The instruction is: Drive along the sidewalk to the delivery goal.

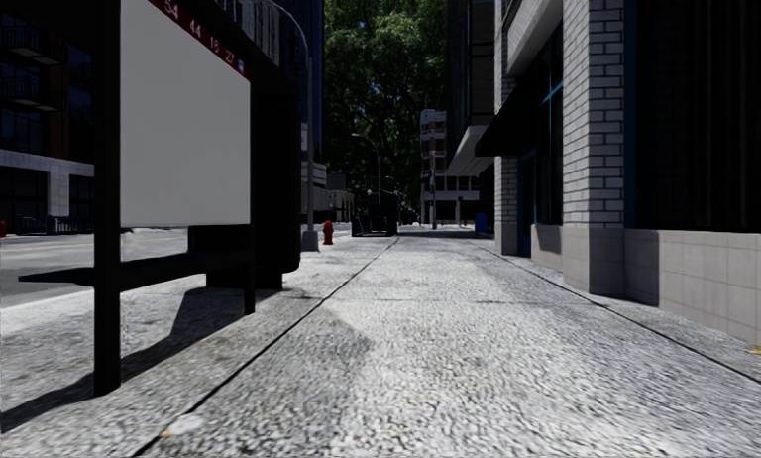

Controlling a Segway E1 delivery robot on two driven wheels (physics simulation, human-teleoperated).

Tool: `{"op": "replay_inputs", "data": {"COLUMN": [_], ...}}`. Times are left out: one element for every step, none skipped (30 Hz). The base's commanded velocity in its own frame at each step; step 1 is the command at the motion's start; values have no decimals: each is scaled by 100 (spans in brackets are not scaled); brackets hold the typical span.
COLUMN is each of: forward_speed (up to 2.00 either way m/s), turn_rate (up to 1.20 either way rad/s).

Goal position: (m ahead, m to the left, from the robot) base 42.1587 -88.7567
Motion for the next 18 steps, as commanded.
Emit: {"op": "replay_inputs", "data": {"forward_speed": [191,191,191,189,189,189,188,187,187,186,186,186,186,186,186,186,186,186], "turn_rate": [0,0,0,0,0,0,0,-21,-37,-44,-48,-48,-50,0,0,0,0,0]}}
